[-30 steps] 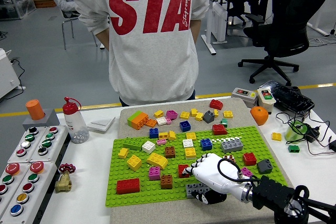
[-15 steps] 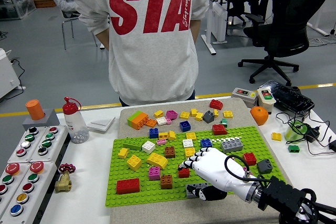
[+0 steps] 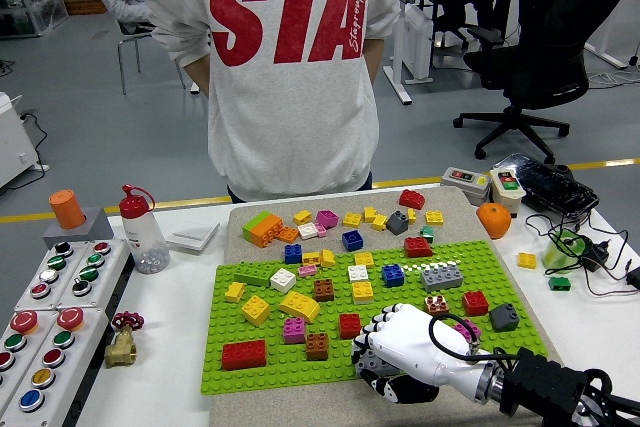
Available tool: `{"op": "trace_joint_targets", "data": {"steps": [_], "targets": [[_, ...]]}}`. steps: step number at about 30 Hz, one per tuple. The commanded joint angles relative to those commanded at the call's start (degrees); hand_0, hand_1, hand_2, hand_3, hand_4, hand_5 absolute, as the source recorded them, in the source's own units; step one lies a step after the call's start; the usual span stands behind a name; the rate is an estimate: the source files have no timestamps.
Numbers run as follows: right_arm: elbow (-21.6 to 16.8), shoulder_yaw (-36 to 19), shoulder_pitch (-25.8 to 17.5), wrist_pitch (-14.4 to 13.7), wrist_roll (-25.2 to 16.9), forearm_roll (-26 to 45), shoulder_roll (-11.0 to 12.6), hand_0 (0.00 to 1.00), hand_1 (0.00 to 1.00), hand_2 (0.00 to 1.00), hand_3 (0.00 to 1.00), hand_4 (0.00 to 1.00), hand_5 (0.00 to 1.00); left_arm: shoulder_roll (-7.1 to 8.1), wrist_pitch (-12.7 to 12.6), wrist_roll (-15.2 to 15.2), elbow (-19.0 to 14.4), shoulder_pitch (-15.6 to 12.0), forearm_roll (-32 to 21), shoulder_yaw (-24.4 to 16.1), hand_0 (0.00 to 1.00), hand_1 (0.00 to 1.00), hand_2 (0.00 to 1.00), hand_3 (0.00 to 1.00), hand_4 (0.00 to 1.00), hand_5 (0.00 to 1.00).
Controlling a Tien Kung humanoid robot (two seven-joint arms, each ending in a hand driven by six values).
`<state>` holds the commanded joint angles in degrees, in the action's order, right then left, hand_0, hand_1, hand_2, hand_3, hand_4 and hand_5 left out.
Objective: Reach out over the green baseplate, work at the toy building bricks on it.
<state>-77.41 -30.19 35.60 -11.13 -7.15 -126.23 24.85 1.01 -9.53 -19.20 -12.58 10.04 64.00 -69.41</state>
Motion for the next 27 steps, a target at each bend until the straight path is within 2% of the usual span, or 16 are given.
{"op": "trace_joint_targets", "data": {"steps": [5,6,27], "targets": [[1.24,0.41,-0.14,0.52,0.34,-0.36,-0.49,0.519,0.589,0.583,0.563,0.558,0.372,0.03,-0.05,-0.05,-0.02,-0.08,0.06,-0.06,0.661,0.613,0.608,0.471,0.369,0.998],[1.41,0.45,-0.15,0.61,0.42,-0.4,-0.55,0.528,0.593,0.583,0.563,0.534,0.34,0.03,-0.06,-0.07,-0.02,-0.1,0.07,-0.06,0.661,0.613,0.608,0.47,0.369,0.998],[4.56,1.93,0.4,1.86,1.32,-0.16,-1.99,0.53,0.597,0.584,0.564,0.503,0.37,-0.08,0.06,-0.52,-0.15,-0.63,0.39,-0.04,0.661,0.613,0.608,0.47,0.367,0.998]]}}
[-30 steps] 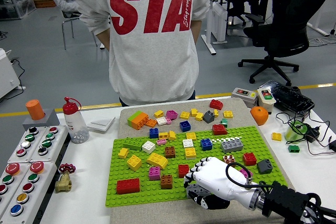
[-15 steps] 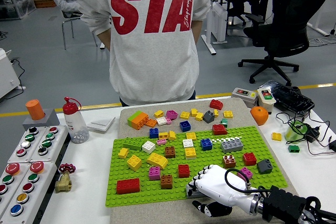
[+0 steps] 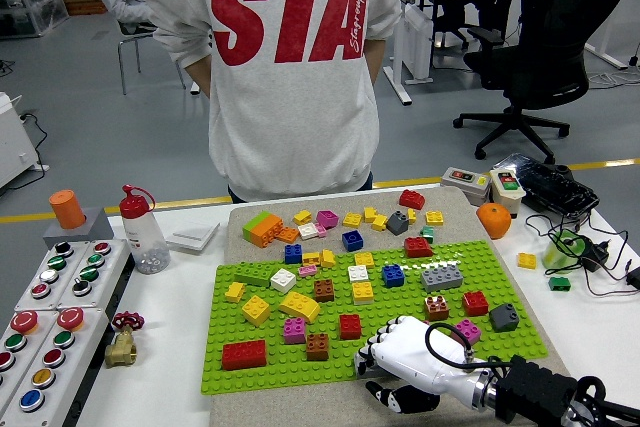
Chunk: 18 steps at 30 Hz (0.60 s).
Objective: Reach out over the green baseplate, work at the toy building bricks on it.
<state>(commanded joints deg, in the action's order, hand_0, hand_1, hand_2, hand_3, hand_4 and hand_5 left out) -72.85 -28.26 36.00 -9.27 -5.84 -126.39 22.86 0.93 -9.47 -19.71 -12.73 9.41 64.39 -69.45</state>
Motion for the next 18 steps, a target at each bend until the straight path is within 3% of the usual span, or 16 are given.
{"op": "trace_joint_targets", "data": {"steps": [18], "targets": [[0.45,-0.51,0.21,0.59,0.22,0.06,-0.15,0.532,0.596,0.585,0.568,0.503,0.371,0.15,-0.02,0.28,0.1,0.41,-0.56,0.37,0.661,0.613,0.61,0.468,0.368,0.998]]}}
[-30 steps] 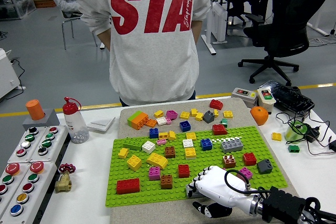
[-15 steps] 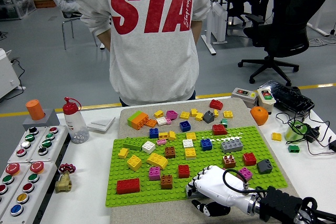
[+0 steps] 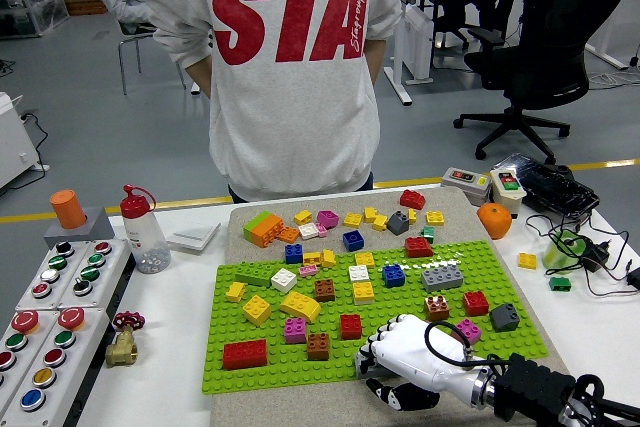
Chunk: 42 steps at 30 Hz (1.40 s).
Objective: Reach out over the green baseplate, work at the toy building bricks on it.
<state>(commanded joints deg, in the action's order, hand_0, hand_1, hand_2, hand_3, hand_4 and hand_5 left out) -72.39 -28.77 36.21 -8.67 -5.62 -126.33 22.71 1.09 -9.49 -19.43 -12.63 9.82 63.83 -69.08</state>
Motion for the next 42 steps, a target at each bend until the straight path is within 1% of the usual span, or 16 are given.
{"op": "trace_joint_targets", "data": {"steps": [5,14,18,20,21,26,27,32,33,38,39,42], "targets": [[-1.11,-0.9,-0.01,-0.14,-0.02,0.06,0.34,0.528,0.594,0.584,0.569,0.503,0.37,0.03,0.01,0.0,0.0,0.06,-0.1,0.06,0.661,0.613,0.61,0.467,0.367,0.998],[-4.7,-3.59,0.13,-0.75,-0.13,0.39,0.97,0.528,0.592,0.582,0.57,0.506,0.366,0.06,0.04,-0.03,0.01,0.09,-0.13,0.08,0.661,0.613,0.61,0.466,0.367,0.998],[-5.39,-4.74,0.18,-1.78,0.1,0.93,1.01,0.528,0.589,0.58,0.569,0.506,0.366,0.05,0.03,-0.02,0.0,0.04,-0.22,0.14,0.661,0.614,0.61,0.467,0.368,0.998],[-5.01,-5.36,0.22,-2.77,0.56,0.97,0.82,0.528,0.589,0.58,0.569,0.506,0.366,0.04,0.03,-0.06,-0.02,0.0,-0.2,0.15,0.661,0.614,0.61,0.467,0.368,0.998],[-4.6,-5.93,0.21,-3.11,1.14,0.73,0.66,0.594,0.621,0.615,0.614,0.503,0.362,0.04,0.04,-0.11,-0.03,-0.03,-0.18,0.16,0.661,0.614,0.61,0.467,0.368,0.998],[-2.38,-8.7,0.09,-3.02,3.5,-1.32,0.44,0.594,0.621,0.615,0.614,0.503,0.362,0.04,0.09,-0.23,-0.08,-0.2,-0.03,0.15,0.661,0.614,0.61,0.467,0.368,0.998],[-1.87,-9.38,0.0,-2.84,4.02,-1.91,0.53,0.734,0.726,0.745,0.784,0.532,0.337,0.03,0.11,-0.23,-0.09,-0.25,0.02,0.14,0.661,0.613,0.612,0.469,0.369,0.998],[0.02,-11.99,-0.71,-2.78,5.56,-3.67,0.86,0.734,0.726,0.745,0.784,0.532,0.337,-0.09,0.19,-0.45,-0.16,-0.55,0.51,-0.07,0.661,0.613,0.612,0.469,0.369,0.998],[0.25,-12.27,-0.82,-2.91,5.73,-3.67,0.84,0.798,0.779,0.844,0.871,0.571,0.325,-0.11,0.22,-0.52,-0.18,-0.61,0.61,-0.11,0.661,0.614,0.616,0.475,0.368,0.998],[1.58,-13.48,-1.23,-3.72,6.98,-3.67,0.55,0.798,0.779,0.844,0.871,0.571,0.325,-0.19,0.52,-0.93,-0.18,-0.93,0.88,-0.06,0.661,0.614,0.616,0.475,0.368,0.998],[1.78,-13.73,-1.24,-3.69,7.23,-3.67,0.52,0.825,0.792,0.866,0.909,0.59,0.316,-0.19,0.54,-0.92,-0.17,-0.93,0.83,-0.03,0.661,0.613,0.616,0.474,0.369,0.998],[2.35,-14.61,-1.26,-3.58,7.83,-3.67,0.49,0.825,0.792,0.866,0.909,0.59,0.316,-0.19,0.5,-0.81,-0.12,-0.93,0.53,0.09,0.661,0.613,0.616,0.474,0.369,0.998]]}}
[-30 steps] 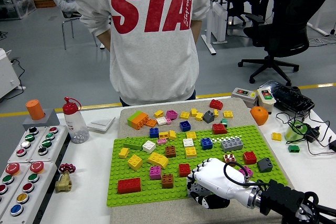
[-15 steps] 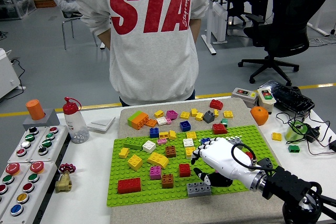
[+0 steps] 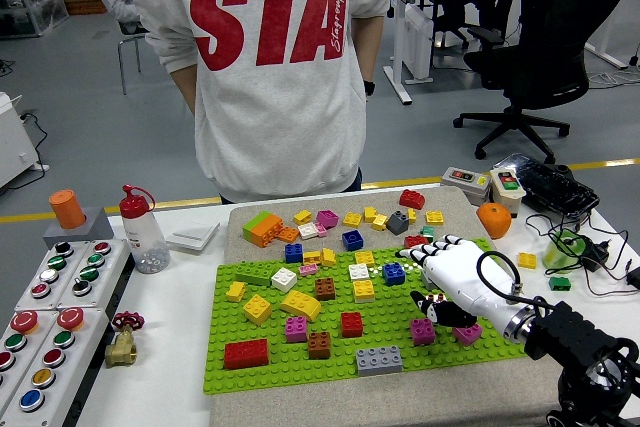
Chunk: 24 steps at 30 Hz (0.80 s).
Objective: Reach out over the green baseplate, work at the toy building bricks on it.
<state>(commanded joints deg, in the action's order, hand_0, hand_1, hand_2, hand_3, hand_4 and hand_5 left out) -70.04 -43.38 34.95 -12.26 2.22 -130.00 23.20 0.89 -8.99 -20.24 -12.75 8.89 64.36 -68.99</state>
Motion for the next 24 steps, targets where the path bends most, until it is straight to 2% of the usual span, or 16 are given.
{"op": "trace_joint_targets", "data": {"steps": [2,3,11,14,15,17,24], "targets": [[0.32,-0.63,0.04,0.7,0.31,0.0,0.09,0.825,0.792,0.866,0.909,0.59,0.316,0.0,-0.03,0.08,0.02,0.03,-0.15,0.08,0.661,0.613,0.616,0.474,0.369,0.998],[0.45,-0.95,0.06,1.16,0.47,0.0,0.15,0.859,0.808,0.877,0.898,0.608,0.31,0.01,-0.03,0.11,0.02,0.06,-0.2,0.11,0.661,0.616,0.616,0.476,0.369,0.998],[-0.67,-5.32,-1.32,6.68,0.97,0.0,1.71,0.852,0.812,0.872,0.897,0.623,0.298,0.1,-0.06,0.22,0.07,0.11,-0.18,0.09,0.661,0.615,0.617,0.475,0.369,0.998],[-2.3,-5.64,-2.01,7.99,1.2,0.0,3.27,0.852,0.812,0.872,0.897,0.623,0.298,0.16,0.01,0.1,0.07,0.2,0.08,-0.02,0.661,0.615,0.617,0.475,0.369,0.998],[-2.76,-5.61,-2.18,8.22,1.23,0.0,3.71,0.825,0.803,0.863,0.887,0.643,0.291,0.17,0.04,0.07,0.07,0.22,0.16,-0.04,0.662,0.616,0.619,0.478,0.369,0.998],[-4.44,-5.13,-2.79,8.6,1.08,0.0,5.44,0.825,0.803,0.863,0.887,0.643,0.291,0.19,0.1,-0.03,0.08,0.31,0.38,-0.12,0.662,0.616,0.619,0.478,0.369,0.998],[-7.83,-2.64,-3.87,8.59,-0.15,0.0,9.92,0.816,0.799,0.853,0.872,0.664,0.273,0.14,0.12,-0.13,0.1,0.43,0.67,-0.32,0.662,0.616,0.62,0.481,0.371,0.998]]}}
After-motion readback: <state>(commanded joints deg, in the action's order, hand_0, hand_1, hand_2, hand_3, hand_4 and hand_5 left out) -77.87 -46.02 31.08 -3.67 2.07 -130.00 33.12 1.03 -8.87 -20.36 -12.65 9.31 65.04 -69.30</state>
